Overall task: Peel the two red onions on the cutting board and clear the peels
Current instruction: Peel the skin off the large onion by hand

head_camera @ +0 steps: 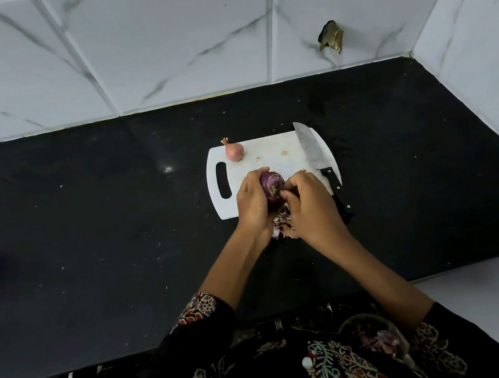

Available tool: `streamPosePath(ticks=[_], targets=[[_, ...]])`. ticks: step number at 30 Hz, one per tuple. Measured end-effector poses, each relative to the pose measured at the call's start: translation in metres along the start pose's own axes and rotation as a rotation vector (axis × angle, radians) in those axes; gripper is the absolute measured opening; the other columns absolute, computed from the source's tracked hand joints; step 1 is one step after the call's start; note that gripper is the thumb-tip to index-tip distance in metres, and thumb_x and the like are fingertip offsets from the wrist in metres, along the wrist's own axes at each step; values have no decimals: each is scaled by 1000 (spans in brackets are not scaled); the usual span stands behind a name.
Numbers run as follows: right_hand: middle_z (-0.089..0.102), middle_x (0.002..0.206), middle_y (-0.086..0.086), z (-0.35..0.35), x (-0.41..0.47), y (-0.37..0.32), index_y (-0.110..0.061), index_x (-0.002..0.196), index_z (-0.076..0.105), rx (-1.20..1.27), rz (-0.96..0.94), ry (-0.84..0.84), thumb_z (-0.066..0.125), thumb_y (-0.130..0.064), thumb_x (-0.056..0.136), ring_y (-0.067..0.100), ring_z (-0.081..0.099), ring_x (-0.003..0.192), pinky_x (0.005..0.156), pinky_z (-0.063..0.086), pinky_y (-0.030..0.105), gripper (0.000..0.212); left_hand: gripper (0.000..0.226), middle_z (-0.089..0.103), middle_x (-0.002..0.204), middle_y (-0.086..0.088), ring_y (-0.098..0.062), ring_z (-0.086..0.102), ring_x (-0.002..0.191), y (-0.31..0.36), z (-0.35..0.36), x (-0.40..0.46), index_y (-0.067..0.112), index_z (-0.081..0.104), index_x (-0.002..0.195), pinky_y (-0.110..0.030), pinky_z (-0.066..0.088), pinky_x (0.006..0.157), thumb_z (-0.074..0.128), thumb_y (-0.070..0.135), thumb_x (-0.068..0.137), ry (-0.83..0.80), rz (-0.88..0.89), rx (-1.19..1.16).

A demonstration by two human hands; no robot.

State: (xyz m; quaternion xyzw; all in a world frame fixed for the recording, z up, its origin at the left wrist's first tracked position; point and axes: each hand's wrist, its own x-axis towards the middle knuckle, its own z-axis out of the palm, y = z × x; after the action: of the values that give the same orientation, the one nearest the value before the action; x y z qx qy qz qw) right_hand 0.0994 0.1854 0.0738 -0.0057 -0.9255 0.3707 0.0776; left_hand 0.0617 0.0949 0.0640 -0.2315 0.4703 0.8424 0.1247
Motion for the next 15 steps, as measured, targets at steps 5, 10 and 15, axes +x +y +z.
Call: streamPosePath(ticks=[5, 10, 15], targets=[[54, 96, 3, 3, -4, -10, -15, 89, 46, 68, 79, -79, 46, -14, 95, 20, 53, 94, 78, 43, 31, 6, 18, 62, 93, -5, -15, 60, 83, -4, 3, -2, 11, 64, 98, -28, 53, 76, 47, 18, 96, 52, 174, 149], [57, 90, -4, -2, -8, -16, -11, 94, 55, 272, 108, 11, 53, -14, 93, 9, 56, 86, 77, 48, 22, 4, 18, 61, 95, -9, -17, 61, 84, -1, 1, -4, 12, 62, 99, -28, 54, 72, 47, 22, 96, 15, 34, 16], [64, 78, -2, -15, -4, -2, -12, 82, 59, 386, 206, 228, 66, -9, 83, 9, 63, 72, 65, 52, 21, 7, 21, 63, 95, -8, -19, 58, 84, 6, -3, -6, 17, 59, 96, -29, 50, 62, 44, 31, 95, 10, -128, -100]])
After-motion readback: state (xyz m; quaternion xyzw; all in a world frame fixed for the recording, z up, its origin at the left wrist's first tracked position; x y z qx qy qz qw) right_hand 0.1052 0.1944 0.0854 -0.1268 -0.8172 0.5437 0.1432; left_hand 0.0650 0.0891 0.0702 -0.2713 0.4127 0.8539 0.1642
